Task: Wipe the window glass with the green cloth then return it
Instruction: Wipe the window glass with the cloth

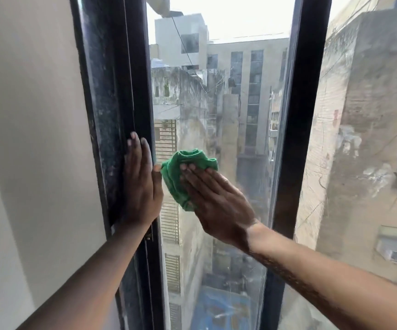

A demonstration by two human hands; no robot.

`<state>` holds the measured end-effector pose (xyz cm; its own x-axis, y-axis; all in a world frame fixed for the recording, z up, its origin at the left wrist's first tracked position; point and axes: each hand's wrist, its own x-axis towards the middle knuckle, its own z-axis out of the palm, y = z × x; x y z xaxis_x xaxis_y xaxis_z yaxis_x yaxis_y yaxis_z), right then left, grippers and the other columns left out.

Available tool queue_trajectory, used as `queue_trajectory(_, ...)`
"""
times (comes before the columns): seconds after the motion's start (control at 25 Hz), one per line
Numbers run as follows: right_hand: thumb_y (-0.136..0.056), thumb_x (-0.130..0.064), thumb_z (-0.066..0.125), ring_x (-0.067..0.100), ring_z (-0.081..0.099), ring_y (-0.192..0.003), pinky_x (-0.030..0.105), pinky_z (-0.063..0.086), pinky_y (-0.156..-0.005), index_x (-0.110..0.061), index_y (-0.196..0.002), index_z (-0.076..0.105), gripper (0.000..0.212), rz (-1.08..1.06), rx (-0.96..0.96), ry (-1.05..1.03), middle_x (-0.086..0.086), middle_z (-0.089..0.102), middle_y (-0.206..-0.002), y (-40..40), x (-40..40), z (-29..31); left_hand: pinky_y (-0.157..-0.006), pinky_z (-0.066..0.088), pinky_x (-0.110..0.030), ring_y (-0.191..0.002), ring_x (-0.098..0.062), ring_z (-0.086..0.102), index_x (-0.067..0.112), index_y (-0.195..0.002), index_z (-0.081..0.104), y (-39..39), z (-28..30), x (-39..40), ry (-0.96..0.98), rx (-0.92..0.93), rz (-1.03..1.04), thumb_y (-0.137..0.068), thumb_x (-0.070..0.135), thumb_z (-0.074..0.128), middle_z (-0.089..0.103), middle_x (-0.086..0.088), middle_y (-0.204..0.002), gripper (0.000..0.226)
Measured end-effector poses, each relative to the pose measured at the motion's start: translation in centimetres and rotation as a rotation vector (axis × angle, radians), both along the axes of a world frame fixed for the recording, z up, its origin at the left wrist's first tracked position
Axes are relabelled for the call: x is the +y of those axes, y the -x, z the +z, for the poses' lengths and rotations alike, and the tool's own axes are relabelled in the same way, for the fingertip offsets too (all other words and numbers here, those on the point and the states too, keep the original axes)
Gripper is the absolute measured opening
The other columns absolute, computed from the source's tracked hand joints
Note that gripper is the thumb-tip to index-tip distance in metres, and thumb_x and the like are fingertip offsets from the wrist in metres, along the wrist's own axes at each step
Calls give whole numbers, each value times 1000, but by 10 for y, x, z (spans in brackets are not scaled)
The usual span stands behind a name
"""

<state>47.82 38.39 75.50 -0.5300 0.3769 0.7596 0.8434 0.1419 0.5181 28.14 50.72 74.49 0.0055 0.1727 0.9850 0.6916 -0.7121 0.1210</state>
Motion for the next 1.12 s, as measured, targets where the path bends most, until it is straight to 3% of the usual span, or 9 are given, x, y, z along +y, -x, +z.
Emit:
queue_trajectory(0.16, -108, -19, 56, 32, 16, -172, 49, 16, -141, -5, -171, 31, 69, -51, 393, -129, 18, 22, -182, 24, 12, 72, -144, 9, -40, -177, -32, 14, -9, -175, 29, -7, -2, -6, 26, -68, -36, -124, 39, 20, 21, -26, -186, 70)
queue_trajectory(0.32, -107, -19, 56, 25, 16, -172, 46, 20, -140, -12, -172, 32, 71, -57, 3, 122, 9, 23, -183, 25, -2, 11, -142, 21, -51, -172, -45, 29, -15, -168, 40, -8, -5, -4, -52, -104, -77, -122, 26, 30, 30, -27, -181, 62)
queue_trajectory(0.48, -107, -25, 51, 27, 20, -171, 46, 16, -141, -10, -170, 36, 67, -32, 256, -75, 12, 28, -182, 43, 24, 85, -143, 18, -43, -176, -30, 22, -13, -169, 38, -8, -6, -5, -65, -120, -84, -125, 40, 17, 27, -19, -183, 73)
queue_trajectory(0.64, -100, -19, 61, 23, 23, -170, 42, 16, -141, -14, -170, 39, 73, -134, -95, 152, 8, 32, -181, 32, -16, -44, -144, 14, -42, -177, -22, 13, -11, -172, 34, -2, -7, 6, -60, -75, -97, -125, 40, 17, 25, -20, -185, 71)
queue_trajectory(0.72, -101, -13, 56, 24, 30, -168, 42, 9, -140, -15, -169, 41, 70, -126, -215, 143, 9, 36, -178, 10, -16, -35, -144, 13, -40, -177, -31, 20, -11, -171, 36, -6, -6, 2, -57, -82, -40, -125, 42, 14, 29, -22, -184, 74)
queue_trajectory(0.84, -111, -13, 39, 34, 24, -170, 45, 6, -142, -4, -170, 33, 60, -137, 78, -105, 21, 29, -179, 10, 10, 79, -144, 10, -36, -172, -43, 30, -12, -170, 38, -10, -5, 0, -34, -91, 3, -124, 44, 11, 31, -26, -183, 78)
queue_trajectory(0.92, -117, -27, 43, 37, 20, -170, 48, 12, -142, 0, -171, 27, 62, -141, 268, -164, 25, 23, -180, 10, 7, 106, -144, 9, -36, -172, -44, 29, -12, -171, 37, -8, -5, 0, -31, -77, 9, -124, 43, 12, 30, -27, -183, 76)
queue_trajectory(1.04, -114, -51, 51, 35, 18, -170, 48, 18, -141, -3, -171, 27, 78, -233, 241, 9, 22, 18, -181, 6, -24, 11, -145, 11, -43, -173, -46, 26, -14, -171, 34, -7, -5, 0, -31, -42, 42, -123, 33, 24, 28, -30, -183, 68)
queue_trajectory(1.12, -109, -50, 59, 31, 34, -165, 48, 33, -135, -6, -167, 41, 75, -226, 119, 83, 18, 32, -177, -11, -52, -26, -145, 14, -47, -172, -49, 26, -17, -169, 35, -8, -3, -3, -23, -26, 52, -124, 36, 21, 28, -33, -182, 71)
